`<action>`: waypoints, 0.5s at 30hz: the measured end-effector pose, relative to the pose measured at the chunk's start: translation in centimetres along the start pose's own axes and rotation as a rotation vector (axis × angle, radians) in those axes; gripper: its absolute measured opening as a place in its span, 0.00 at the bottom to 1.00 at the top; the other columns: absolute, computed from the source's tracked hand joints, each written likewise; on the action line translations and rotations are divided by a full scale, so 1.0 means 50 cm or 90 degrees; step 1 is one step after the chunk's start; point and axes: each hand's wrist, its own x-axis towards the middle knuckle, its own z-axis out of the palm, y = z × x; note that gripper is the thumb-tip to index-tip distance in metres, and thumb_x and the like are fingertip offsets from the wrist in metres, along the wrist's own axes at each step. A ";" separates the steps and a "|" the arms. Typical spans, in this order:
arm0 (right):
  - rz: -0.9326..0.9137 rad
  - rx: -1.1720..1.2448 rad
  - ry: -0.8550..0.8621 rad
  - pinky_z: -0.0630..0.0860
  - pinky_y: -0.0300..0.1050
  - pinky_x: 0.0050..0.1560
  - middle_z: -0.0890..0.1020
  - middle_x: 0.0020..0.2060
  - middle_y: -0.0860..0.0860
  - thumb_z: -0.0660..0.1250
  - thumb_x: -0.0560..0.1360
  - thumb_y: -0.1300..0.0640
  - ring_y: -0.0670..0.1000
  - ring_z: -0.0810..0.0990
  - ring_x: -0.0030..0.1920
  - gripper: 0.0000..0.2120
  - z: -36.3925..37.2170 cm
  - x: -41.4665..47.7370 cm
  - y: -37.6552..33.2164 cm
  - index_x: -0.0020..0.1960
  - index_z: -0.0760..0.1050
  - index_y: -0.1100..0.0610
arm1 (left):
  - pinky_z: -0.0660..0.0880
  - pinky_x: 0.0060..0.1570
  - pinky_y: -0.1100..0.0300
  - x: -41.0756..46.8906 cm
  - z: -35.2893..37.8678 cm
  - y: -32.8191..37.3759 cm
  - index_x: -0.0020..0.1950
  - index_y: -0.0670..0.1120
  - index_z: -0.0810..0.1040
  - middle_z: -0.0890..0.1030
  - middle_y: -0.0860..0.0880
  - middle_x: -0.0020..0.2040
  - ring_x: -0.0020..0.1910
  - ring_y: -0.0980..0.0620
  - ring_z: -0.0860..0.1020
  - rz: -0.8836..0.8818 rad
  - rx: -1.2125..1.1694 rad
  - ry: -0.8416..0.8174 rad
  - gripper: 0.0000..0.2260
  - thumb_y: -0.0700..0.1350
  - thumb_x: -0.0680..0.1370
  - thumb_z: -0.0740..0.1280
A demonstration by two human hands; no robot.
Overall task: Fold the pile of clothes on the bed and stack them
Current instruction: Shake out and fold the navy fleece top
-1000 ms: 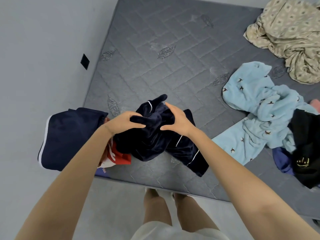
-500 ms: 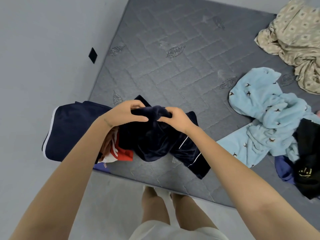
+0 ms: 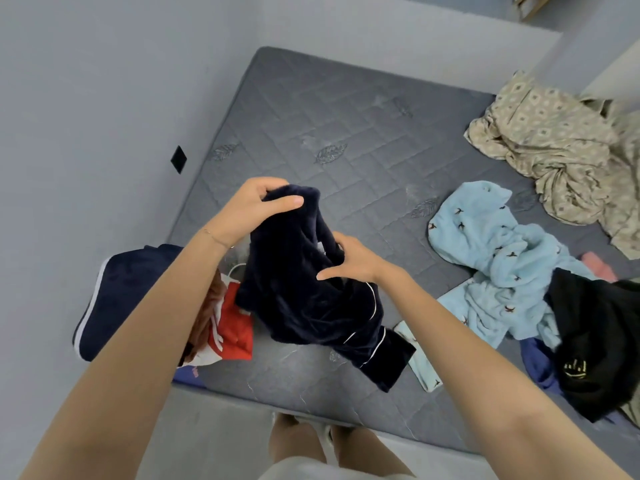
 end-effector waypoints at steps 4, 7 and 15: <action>0.046 0.048 -0.018 0.74 0.54 0.65 0.79 0.60 0.42 0.79 0.62 0.42 0.46 0.78 0.61 0.35 -0.029 -0.027 0.000 0.66 0.70 0.44 | 0.73 0.40 0.66 0.002 -0.022 0.079 0.41 0.49 0.82 0.80 0.55 0.36 0.37 0.58 0.77 0.034 -0.048 -0.049 0.08 0.53 0.70 0.72; 0.069 0.131 -0.033 0.73 0.52 0.67 0.80 0.61 0.42 0.79 0.65 0.43 0.45 0.78 0.61 0.33 -0.047 -0.054 -0.018 0.66 0.72 0.44 | 0.75 0.41 0.66 0.002 -0.044 0.125 0.41 0.51 0.84 0.82 0.54 0.38 0.39 0.58 0.79 0.051 -0.058 -0.062 0.13 0.59 0.66 0.77; 0.043 0.157 0.017 0.72 0.44 0.65 0.79 0.62 0.41 0.77 0.70 0.50 0.42 0.77 0.62 0.29 -0.095 -0.138 -0.071 0.69 0.70 0.44 | 0.77 0.46 0.62 0.024 -0.088 0.165 0.41 0.52 0.85 0.83 0.53 0.40 0.41 0.56 0.80 0.074 -0.075 0.087 0.09 0.56 0.68 0.75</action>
